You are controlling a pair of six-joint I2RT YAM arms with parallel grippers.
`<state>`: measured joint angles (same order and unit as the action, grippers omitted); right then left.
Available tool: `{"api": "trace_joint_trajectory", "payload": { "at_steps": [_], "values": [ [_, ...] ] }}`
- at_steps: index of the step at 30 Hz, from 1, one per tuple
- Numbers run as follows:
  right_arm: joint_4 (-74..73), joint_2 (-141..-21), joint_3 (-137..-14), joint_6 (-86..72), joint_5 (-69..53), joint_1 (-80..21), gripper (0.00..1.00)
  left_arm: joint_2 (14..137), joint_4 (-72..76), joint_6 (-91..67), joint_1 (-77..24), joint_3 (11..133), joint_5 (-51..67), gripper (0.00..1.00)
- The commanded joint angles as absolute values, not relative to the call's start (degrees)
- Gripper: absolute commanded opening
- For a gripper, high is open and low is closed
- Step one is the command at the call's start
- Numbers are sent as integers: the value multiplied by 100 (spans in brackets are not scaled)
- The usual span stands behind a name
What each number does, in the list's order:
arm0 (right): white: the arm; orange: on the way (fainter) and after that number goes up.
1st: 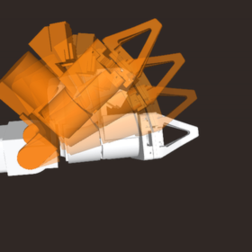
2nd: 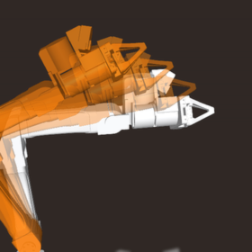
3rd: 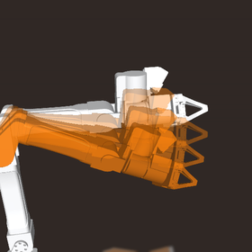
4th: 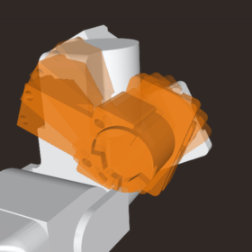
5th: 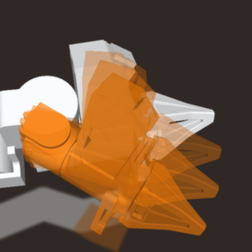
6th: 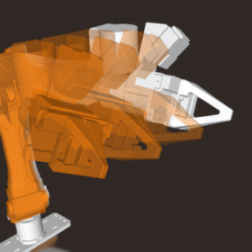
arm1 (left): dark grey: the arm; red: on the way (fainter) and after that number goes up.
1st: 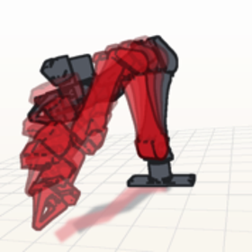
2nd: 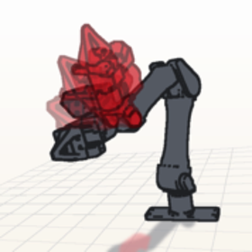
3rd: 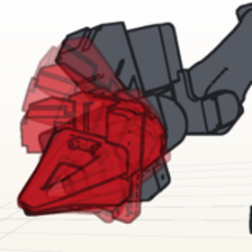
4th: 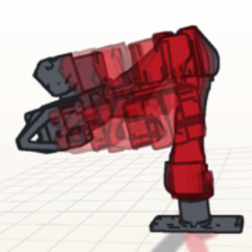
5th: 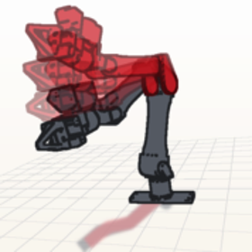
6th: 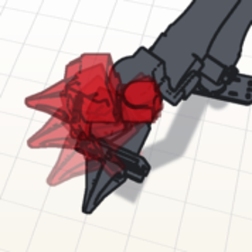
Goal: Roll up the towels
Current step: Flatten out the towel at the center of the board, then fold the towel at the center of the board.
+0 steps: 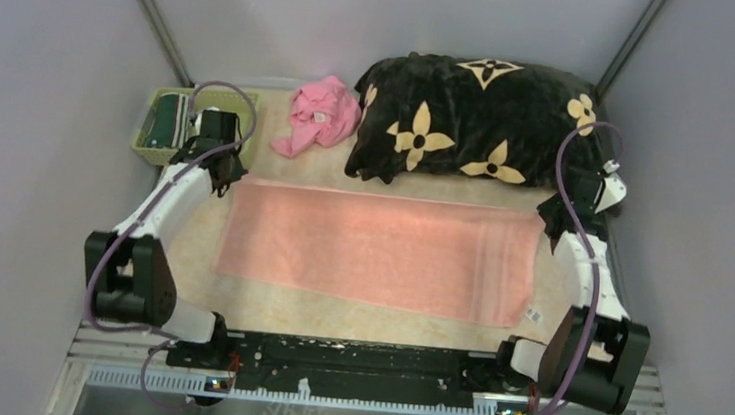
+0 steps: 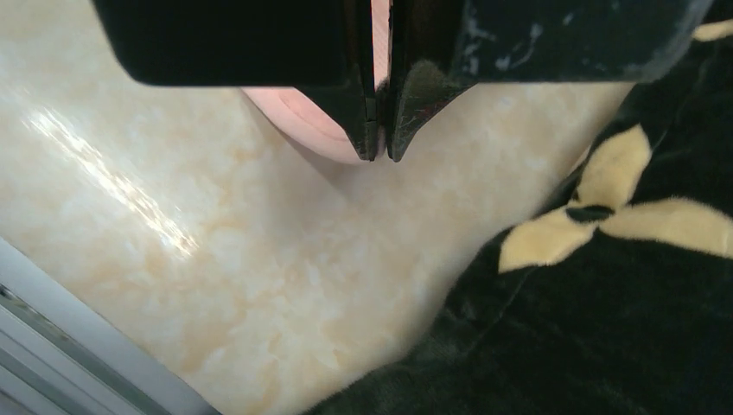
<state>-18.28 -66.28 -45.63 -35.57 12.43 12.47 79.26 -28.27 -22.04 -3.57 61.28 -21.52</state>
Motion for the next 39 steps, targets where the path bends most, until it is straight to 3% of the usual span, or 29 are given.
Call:
{"api": "trace_joint_trajectory", "payload": {
  "at_steps": [1, 8, 29, 39],
  "values": [
    [113, -7480, -4906, -3447, 1183, 1239, 0, 8971, -2173, -2474, -200, 6655, -1955, 0],
    [37, -8178, -5369, -3210, 833, 1407, 0, 9750, -2355, -2540, -79, 7476, -1648, 0],
    [-238, -8087, -5720, -3248, -94, 1686, 0, 9228, -2264, -2412, 565, 7420, -743, 0],
    [-1477, -7582, -5514, -3410, -192, 1944, 0, 8322, -2484, -2442, 679, 6629, -562, 0]
  ]
}}
